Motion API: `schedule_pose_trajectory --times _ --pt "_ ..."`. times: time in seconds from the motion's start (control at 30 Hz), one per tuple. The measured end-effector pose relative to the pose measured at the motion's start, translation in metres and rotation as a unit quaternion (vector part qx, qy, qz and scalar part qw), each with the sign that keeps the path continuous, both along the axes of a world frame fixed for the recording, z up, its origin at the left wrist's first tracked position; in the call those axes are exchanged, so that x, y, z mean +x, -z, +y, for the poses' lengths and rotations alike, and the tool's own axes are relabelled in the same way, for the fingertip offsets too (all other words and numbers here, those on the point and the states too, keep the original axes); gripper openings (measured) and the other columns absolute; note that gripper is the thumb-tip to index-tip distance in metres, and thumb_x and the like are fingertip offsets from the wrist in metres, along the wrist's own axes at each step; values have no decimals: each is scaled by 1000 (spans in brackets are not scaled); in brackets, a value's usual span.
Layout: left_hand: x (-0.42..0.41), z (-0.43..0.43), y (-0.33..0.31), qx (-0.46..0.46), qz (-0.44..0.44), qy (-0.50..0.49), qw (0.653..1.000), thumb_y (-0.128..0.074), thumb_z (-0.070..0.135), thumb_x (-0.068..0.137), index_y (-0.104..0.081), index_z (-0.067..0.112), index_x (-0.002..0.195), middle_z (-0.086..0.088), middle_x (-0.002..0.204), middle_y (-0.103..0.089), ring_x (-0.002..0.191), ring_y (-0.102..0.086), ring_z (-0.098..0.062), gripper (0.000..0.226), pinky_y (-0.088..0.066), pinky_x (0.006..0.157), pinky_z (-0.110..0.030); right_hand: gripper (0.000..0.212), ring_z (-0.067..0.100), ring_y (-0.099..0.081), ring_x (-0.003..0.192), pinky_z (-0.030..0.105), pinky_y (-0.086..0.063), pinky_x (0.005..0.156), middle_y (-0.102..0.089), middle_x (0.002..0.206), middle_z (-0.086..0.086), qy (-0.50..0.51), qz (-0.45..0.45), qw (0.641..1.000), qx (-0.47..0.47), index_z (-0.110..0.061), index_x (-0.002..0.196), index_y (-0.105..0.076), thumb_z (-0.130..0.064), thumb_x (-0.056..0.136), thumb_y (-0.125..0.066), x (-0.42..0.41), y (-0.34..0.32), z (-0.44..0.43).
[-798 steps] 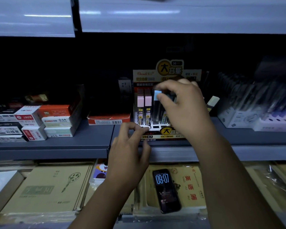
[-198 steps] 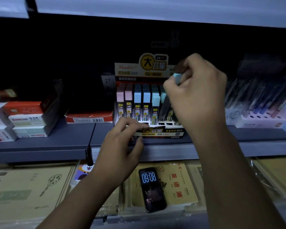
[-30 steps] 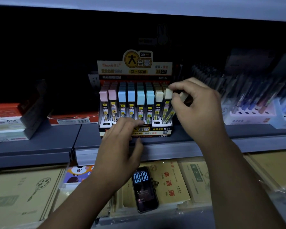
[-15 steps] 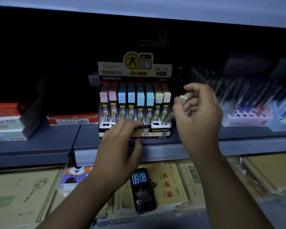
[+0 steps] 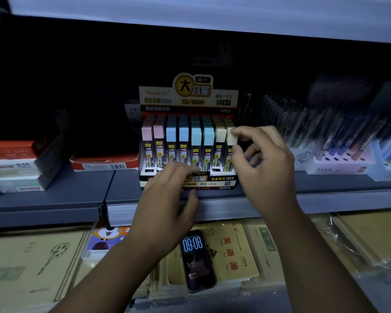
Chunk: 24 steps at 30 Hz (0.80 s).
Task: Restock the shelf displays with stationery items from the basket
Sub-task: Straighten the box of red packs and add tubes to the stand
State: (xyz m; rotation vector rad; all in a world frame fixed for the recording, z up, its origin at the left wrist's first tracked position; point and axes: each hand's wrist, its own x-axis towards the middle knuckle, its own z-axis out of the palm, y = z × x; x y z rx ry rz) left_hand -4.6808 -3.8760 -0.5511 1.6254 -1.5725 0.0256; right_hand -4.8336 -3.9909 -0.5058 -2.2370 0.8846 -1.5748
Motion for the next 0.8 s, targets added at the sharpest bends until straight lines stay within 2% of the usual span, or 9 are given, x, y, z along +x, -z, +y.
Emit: schedule_pose_trajectory --times 0.13,0.27,0.37,0.43,0.53,0.6,0.67,0.73,0.8 --pt "1 2 -3 6 -4 8 1000 -61 16 95 -56 29 132 21 121 -49 102 -52 -5 40 -51 91 -38 36 16 -56 70 22 -48 62 -55 104 -2 -21 -7 1000 20 -20 123 -68 -7 90 -68 -4 1 2" --pt "6 9 -7 10 -12 20 1000 -60 17 96 -56 27 135 17 125 -48 104 -54 -7 41 -52 88 -39 70 12 -58 78 19 -50 66 -52 115 -11 -34 40 991 127 -32 147 -40 -26 88 -75 -10 8 0" --pt "13 18 -10 -19 0 -82 996 -63 17 92 -54 25 121 12 116 -45 95 -54 -14 32 -49 79 -37 80 7 -56 85 22 -47 73 -49 117 -17 -25 120 976 181 -34 151 -33 -41 84 -76 -18 13 -4" --pt "23 23 -12 -27 19 -176 984 -70 17 86 -49 21 115 7 110 -41 93 -50 -18 36 -43 78 -36 80 6 -57 86 24 -46 73 -51 114 -18 -23 169 965 196 -29 149 -40 -47 81 -78 -21 15 -5" --pt "39 26 -13 45 58 -244 967 -77 22 84 -50 11 117 -1 107 -48 99 -52 -25 44 -42 82 -37 66 10 -60 79 31 -52 72 -56 103 -14 5 212 952 220 -20 138 -56 -43 80 -81 -19 14 -3" --pt "45 23 -13 85 69 -255 961 -75 25 86 -60 10 110 -3 98 -61 93 -60 -27 32 -44 77 -35 46 11 -59 72 34 -52 69 -59 92 -11 25 213 950 225 -19 119 -66 -38 81 -82 -15 12 -2" --pt "46 19 -14 90 75 -258 959 -72 24 89 -68 11 101 0 84 -66 82 -63 -22 19 -46 72 -31 33 12 -59 69 35 -52 68 -60 81 -9 43 216 949 225 -17 104 -66 -36 82 -82 -11 10 -1" --pt "44 14 -16 81 94 -257 958 -71 21 91 -72 9 106 7 74 -64 74 -61 -12 20 -42 72 -23 32 12 -59 69 34 -52 69 -59 75 -7 56 215 949 224 -13 104 -66 -33 84 -81 -5 10 -4" --pt "41 9 -19 72 122 -247 959 -72 19 91 -71 7 120 10 74 -64 77 -60 -9 31 -39 77 -13 35 7 -57 71 29 -47 70 -58 77 -9 70 205 949 230 -10 110 -66 -30 85 -80 0 10 -11"
